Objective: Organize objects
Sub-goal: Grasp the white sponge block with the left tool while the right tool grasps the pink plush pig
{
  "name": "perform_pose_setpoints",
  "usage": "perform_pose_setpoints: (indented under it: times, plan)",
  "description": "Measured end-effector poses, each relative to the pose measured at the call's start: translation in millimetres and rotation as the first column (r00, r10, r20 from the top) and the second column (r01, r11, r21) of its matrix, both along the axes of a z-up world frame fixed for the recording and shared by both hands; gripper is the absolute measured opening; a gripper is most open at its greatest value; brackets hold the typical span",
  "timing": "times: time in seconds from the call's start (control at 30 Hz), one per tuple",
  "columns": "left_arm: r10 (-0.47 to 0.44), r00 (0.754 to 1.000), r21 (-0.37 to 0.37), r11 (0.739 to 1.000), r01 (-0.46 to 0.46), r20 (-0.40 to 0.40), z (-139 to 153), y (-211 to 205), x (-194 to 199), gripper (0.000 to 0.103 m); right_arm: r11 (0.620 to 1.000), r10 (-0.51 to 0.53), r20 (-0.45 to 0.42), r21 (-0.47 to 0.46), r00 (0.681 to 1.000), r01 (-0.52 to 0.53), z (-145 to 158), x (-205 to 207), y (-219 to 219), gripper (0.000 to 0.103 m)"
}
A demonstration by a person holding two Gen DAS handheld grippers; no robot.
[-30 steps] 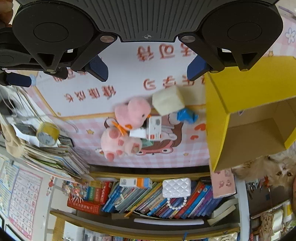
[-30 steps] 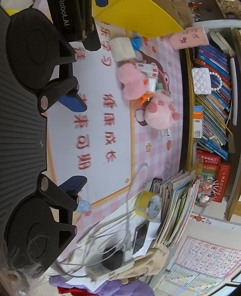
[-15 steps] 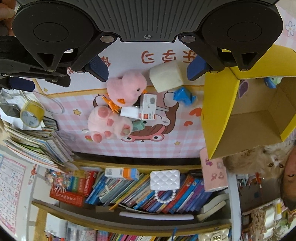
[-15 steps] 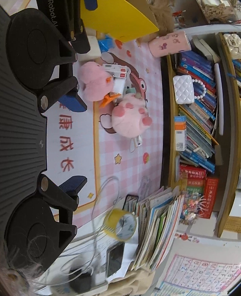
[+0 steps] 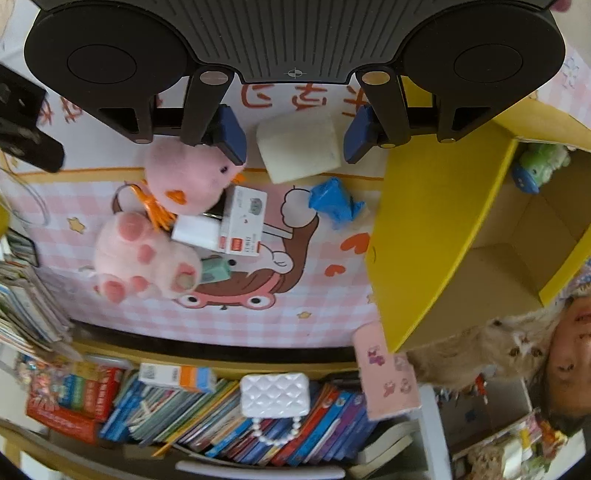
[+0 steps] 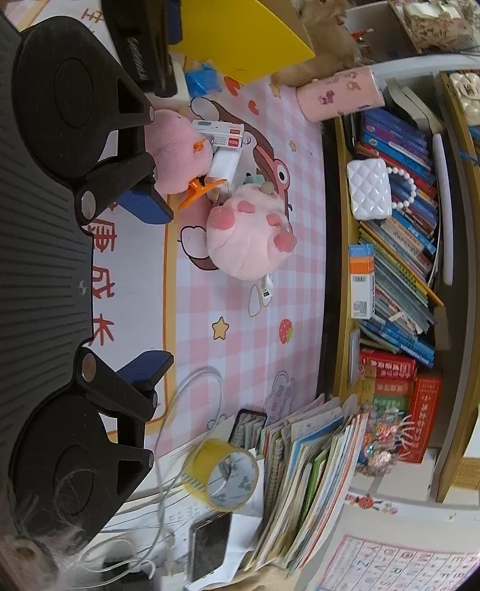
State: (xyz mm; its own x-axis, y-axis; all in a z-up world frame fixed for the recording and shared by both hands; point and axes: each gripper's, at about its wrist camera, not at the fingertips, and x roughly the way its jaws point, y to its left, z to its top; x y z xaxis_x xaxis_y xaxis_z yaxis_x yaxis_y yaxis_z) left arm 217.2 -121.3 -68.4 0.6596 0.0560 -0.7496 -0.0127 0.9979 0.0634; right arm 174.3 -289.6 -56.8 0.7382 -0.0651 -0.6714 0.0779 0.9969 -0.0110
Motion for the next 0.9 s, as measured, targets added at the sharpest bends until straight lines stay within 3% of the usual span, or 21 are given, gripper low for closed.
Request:
perform_pose_setpoints:
  times: [0.27,0.4,0.5,0.7,0.8,0.9]
  plan:
    - [0.065,0.995,-0.052,0.996,-0.069,-0.070,-21,9,17,0.055,0.997,0.073,0.017,0.028,0.997,-0.074,1,7,-1,0.073]
    - [0.048,0.996,-0.121,0.991,-0.056,-0.070,-16,18,11,0.045,0.988,0.113,0.015,0.107,0.993,-0.114,1,16,-1,0.074]
    - [0.030,0.996,-0.112,0.993,-0.040,-0.084,-14,21,0,0.043,0.970,0.161,0.002,0.184,0.987,-0.159,-2,28,2,0.079]
    - [-0.010,0.994,-0.087,0.996,0.000,-0.108,-13,23,-25,0.043,0.924,0.352,-0.053,0.179,0.934,-0.338,-16,61,29,0.088]
    - [-0.034,0.993,-0.087,0.996,0.024,-0.112,-11,22,-33,0.042,0.911,0.401,-0.106,0.151,0.910,-0.384,-26,74,42,0.088]
    - [-0.050,0.992,-0.086,0.995,0.041,-0.112,-10,23,-40,0.042,0.889,0.445,-0.125,0.182,0.887,-0.420,-34,83,49,0.092]
